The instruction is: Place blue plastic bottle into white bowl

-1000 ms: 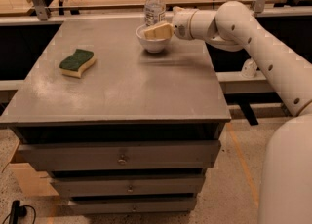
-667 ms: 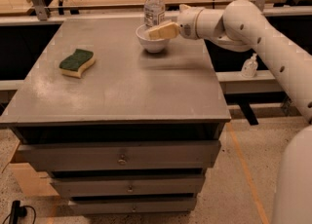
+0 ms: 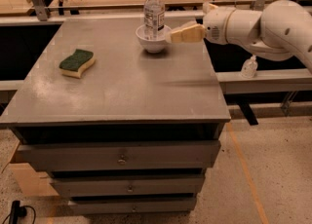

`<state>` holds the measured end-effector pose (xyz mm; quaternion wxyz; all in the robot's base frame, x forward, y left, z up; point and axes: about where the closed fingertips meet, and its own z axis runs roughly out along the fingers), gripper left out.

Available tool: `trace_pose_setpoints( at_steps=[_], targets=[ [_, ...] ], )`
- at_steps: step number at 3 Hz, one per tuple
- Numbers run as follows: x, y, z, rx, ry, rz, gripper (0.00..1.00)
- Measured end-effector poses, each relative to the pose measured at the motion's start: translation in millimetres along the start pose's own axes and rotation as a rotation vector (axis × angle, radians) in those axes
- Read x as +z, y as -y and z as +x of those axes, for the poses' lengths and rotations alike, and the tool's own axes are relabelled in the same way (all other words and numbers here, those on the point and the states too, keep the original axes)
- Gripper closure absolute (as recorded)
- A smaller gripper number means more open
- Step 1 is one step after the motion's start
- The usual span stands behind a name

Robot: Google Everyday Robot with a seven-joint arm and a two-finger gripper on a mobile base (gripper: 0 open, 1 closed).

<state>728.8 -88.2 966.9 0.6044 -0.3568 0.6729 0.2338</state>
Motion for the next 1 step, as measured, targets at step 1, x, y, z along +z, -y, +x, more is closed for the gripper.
trace_pose_setpoints(
  at_steps=[1],
  targets=[
    [-14.0, 3.0, 2.7, 0.002, -0.007, 0.015, 0.00]
  ],
)
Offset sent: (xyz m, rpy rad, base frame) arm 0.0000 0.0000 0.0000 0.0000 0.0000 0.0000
